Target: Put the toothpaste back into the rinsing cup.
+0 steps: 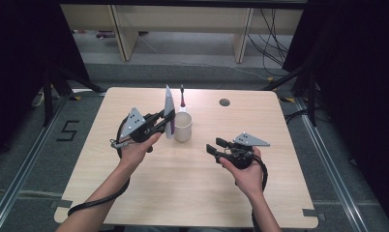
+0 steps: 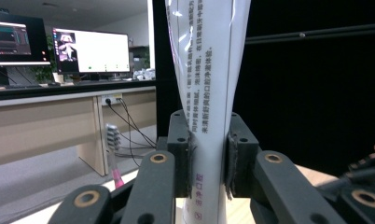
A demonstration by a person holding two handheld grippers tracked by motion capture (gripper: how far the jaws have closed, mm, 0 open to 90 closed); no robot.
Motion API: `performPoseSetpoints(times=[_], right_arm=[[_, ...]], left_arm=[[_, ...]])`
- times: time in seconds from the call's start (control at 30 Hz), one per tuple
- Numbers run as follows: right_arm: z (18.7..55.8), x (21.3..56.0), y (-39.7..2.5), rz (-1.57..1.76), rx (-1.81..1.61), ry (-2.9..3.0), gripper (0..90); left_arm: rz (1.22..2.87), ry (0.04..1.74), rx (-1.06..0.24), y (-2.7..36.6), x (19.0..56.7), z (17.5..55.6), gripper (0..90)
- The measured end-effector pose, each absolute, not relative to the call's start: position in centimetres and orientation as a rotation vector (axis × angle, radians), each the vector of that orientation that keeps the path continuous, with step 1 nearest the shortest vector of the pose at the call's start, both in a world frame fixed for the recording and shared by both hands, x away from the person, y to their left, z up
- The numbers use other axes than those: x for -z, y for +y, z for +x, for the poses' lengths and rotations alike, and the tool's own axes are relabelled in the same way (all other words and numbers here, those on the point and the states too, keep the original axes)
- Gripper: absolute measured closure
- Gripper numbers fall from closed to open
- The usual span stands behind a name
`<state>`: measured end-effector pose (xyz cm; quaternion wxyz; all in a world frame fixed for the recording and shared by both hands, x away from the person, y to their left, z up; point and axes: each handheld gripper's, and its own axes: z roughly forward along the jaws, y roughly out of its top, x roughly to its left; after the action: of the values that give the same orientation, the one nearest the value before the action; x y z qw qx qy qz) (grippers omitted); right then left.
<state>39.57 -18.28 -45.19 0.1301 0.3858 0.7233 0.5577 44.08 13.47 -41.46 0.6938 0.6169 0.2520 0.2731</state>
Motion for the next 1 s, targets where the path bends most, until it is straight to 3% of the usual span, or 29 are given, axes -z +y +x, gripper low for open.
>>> performPoseSetpoints(times=[1.0], right_arm=[[39.7, 45.6, -18.9, 1.136, -1.626, 2.085, 47.0]], left_arm=[[1.339, 0.592, -0.65, 11.1, 41.2, 49.1, 75.2]])
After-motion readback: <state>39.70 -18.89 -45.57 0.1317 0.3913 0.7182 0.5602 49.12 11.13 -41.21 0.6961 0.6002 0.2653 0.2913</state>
